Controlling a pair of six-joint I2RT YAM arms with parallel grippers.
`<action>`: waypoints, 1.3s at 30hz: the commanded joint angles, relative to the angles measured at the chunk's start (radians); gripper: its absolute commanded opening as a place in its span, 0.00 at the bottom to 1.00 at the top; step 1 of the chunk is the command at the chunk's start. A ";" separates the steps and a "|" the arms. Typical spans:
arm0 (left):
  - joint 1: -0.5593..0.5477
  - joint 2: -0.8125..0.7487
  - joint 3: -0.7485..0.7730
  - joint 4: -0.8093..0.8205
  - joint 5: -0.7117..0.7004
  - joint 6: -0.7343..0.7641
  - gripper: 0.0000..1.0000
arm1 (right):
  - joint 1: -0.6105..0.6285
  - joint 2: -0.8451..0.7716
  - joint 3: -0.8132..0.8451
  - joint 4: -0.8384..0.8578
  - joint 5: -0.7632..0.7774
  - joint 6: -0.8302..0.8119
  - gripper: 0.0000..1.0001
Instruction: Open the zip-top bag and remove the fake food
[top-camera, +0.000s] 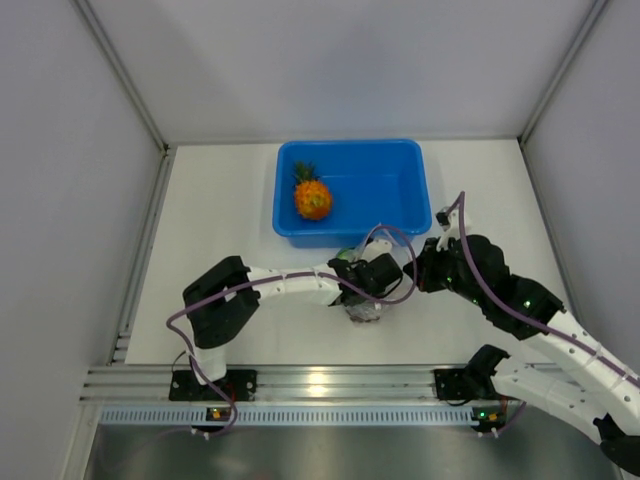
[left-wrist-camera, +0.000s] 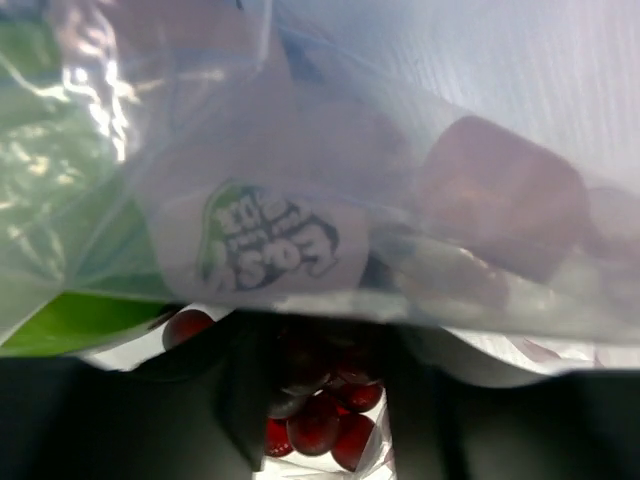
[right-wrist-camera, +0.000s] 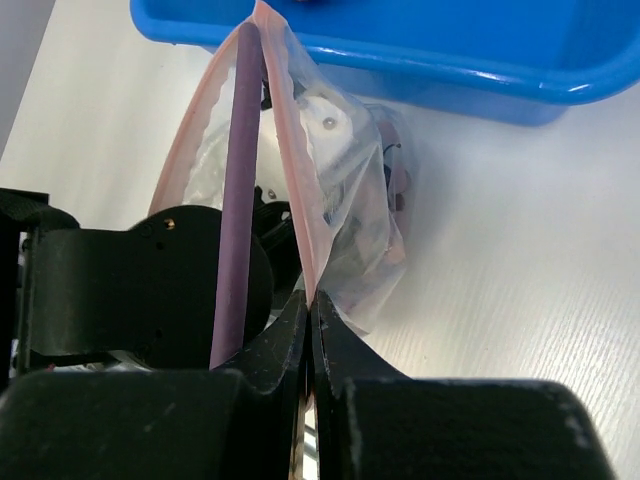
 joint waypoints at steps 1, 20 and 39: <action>0.001 -0.025 -0.024 -0.074 -0.005 -0.028 0.40 | -0.006 -0.012 0.033 0.036 -0.017 -0.040 0.00; -0.063 -0.261 -0.090 0.114 0.013 0.054 0.00 | -0.008 0.210 0.316 -0.056 0.163 -0.255 0.00; -0.091 -0.442 -0.220 0.253 -0.148 0.123 0.00 | -0.009 0.333 0.240 -0.069 -0.044 -0.283 0.00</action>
